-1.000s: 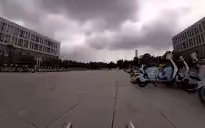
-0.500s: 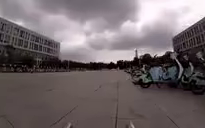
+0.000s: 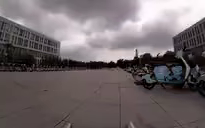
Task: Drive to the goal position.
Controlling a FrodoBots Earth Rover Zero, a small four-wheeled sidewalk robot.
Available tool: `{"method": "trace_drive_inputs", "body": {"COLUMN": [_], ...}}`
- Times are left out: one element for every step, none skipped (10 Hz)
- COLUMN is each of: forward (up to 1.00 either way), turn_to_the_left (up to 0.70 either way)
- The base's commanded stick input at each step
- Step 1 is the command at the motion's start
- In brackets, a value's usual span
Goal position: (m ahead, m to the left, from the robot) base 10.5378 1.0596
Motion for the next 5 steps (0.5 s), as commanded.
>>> {"method": "trace_drive_inputs", "body": {"forward": [0.5, 0.5, 0.5, 0.5, 0.5], "turn_to_the_left": [0.01, 0.01, 0.01, 0.01, 0.01]}}
